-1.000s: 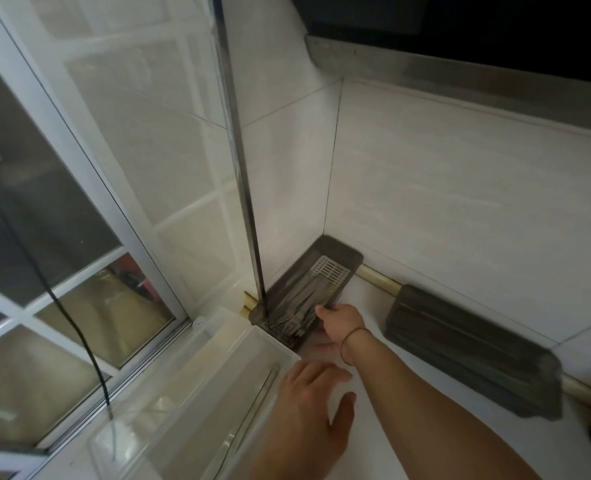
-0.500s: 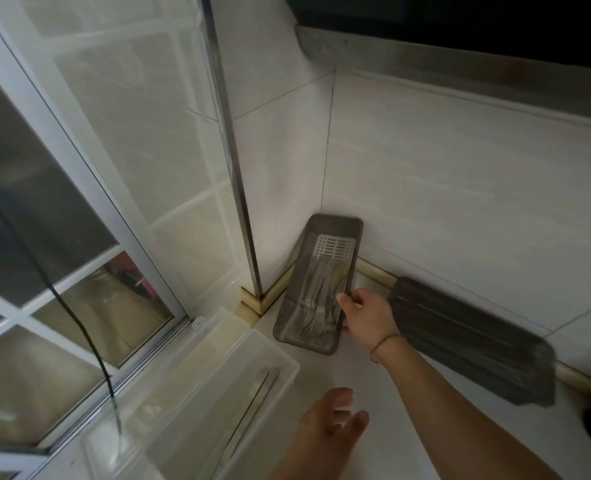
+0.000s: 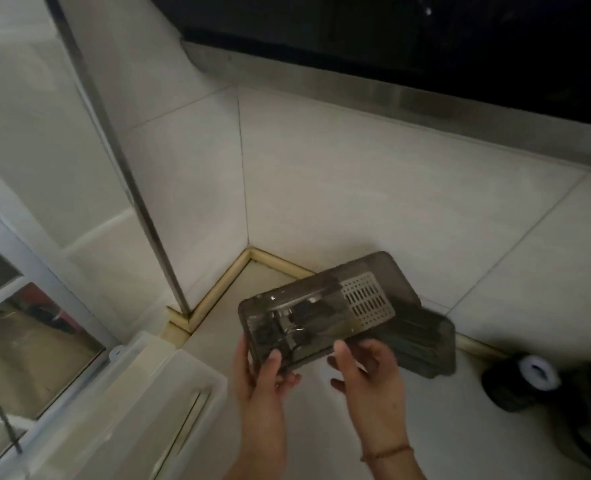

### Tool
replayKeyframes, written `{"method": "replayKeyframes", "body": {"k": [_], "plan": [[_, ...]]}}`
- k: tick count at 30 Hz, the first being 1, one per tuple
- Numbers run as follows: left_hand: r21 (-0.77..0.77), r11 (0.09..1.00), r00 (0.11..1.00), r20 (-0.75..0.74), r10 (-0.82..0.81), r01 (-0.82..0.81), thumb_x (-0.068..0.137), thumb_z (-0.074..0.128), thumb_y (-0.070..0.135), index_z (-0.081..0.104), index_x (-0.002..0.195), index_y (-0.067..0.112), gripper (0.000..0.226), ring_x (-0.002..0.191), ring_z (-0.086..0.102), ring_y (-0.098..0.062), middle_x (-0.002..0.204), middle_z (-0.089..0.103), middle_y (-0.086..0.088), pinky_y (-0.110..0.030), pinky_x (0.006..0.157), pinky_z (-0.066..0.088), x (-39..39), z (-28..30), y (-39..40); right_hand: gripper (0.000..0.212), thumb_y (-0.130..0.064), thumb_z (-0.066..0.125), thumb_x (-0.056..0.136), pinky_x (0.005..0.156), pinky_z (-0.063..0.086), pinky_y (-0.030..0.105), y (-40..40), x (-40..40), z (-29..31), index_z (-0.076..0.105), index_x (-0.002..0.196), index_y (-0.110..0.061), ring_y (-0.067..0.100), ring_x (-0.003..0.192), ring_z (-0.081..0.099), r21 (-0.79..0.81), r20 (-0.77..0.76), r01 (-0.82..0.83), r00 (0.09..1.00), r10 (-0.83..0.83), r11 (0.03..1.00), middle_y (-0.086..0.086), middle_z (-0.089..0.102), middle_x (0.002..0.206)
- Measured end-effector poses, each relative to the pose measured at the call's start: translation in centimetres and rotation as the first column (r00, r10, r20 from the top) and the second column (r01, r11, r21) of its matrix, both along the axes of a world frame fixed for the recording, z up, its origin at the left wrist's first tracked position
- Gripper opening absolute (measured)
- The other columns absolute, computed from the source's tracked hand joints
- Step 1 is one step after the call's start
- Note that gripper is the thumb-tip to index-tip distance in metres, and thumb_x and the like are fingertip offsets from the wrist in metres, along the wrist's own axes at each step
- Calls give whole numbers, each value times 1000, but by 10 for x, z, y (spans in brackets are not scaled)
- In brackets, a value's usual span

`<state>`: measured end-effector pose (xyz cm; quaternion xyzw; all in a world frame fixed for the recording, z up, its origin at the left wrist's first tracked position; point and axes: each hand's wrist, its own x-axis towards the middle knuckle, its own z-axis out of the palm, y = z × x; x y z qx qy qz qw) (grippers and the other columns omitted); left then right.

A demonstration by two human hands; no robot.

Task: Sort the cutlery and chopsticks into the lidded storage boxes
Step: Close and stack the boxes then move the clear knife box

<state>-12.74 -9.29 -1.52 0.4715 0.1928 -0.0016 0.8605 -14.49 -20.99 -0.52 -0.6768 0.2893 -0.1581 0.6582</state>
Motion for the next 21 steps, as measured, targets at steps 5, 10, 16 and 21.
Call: {"method": "replayKeyframes", "body": {"k": [5,10,16,21], "plan": [[44,956,957,-9,-291,291,86,62,12,61,122,22,37,60,57,-19,89,71,-9,-35,57,55,42,-7,-12,70,-16,72,81,78,55,46,-86,-28,-12,31,138,-25,24,91,66,12,11,335,942,-335,942,8,61,106],[396,702,793,-133,-594,592,96,54,38,60,112,27,21,56,56,-20,89,70,-7,-36,62,56,82,-7,-34,14,-24,74,79,65,45,24,-133,-47,-28,66,91,-26,9,76,64,-321,-102,266,944,-313,909,-6,70,78],[929,256,788,-59,-613,269,89,41,62,57,119,29,47,88,54,-9,107,51,2,-17,82,43,99,-17,-36,36,-15,78,75,60,43,21,-148,-47,-44,63,107,-19,17,82,62,-434,-186,193,936,-298,880,3,64,94],[901,367,704,106,-702,230,69,82,42,50,118,44,59,96,56,13,102,62,31,2,80,37,97,-33,-34,44,-15,77,77,84,48,33,-156,-45,-51,58,115,-25,16,95,56,-425,-232,48,960,-160,904,-2,64,107]]}}
